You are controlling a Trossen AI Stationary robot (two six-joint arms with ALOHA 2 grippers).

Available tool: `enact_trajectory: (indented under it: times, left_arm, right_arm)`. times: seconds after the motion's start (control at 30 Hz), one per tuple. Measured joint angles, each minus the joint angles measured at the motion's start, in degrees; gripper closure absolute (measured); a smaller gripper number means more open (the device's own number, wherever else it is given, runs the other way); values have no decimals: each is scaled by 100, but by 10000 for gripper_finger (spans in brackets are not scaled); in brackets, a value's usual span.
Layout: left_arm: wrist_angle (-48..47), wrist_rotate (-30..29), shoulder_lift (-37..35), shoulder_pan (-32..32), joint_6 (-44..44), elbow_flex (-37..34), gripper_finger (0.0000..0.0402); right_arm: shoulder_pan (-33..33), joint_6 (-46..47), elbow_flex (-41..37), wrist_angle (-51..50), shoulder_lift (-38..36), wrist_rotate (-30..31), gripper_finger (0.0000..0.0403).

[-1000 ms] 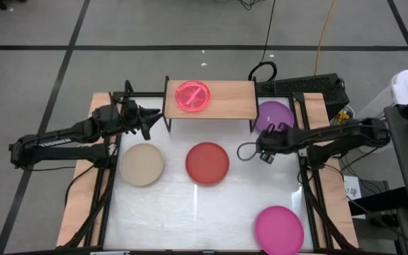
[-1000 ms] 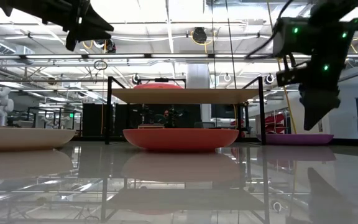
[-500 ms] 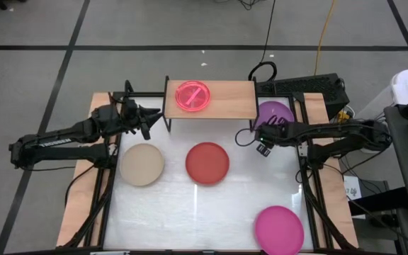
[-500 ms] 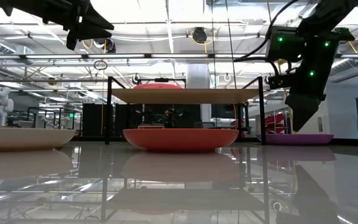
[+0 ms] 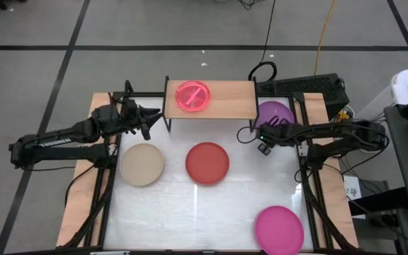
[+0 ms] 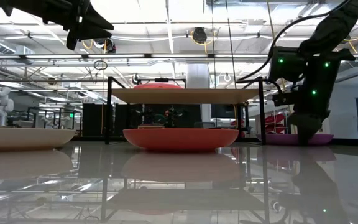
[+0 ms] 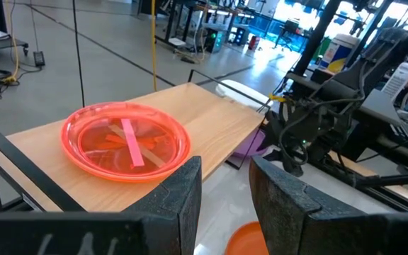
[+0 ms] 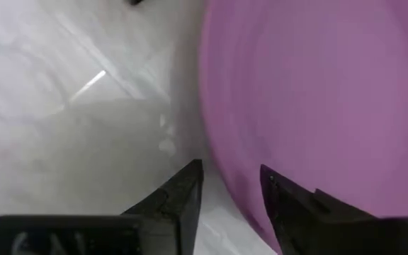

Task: Place and stack plates onto a shelf
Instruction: Put the big purple plate on the shelf

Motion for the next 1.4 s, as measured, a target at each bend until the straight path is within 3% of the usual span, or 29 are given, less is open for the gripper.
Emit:
enact_trajectory:
  times: [0.13, 0.3, 0.6, 0.77, 0.87, 1.0, 1.17, 1.4]
  left_arm:
    - [0, 0, 0, 0, 0, 0, 277]
    - [-19, -2, 0, 0, -2, 0, 277]
    - [-74, -2, 0, -4, -6, 0, 277]
    - [-70, -4, 0, -4, -7, 0, 277]
    - [-68, -4, -2, -4, -7, 0, 277]
    - [-66, -5, -2, -4, 50, 0, 277]
    - [-71, -12, -2, -4, 538, 0, 277]
    - [-66, -22, -2, -2, -31, 0, 277]
  right_arm:
    - [0, -194, -4, 85, 70, -98, 307]
    - [5, -374, -7, 114, 47, -104, 388]
    - [382, 45, 298, -505, -686, -360, 399]
    - [613, 484, 748, -1152, -1365, 163, 402]
    - [684, 605, 978, -1264, -1741, 733, 402]
    - [715, 460, 1264, -1277, -2026, 1066, 402]
    - [758, 69, 1901, -1126, -1992, 1200, 402]
    - [1092, -1440, 3115, -208, -1227, 1165, 402]
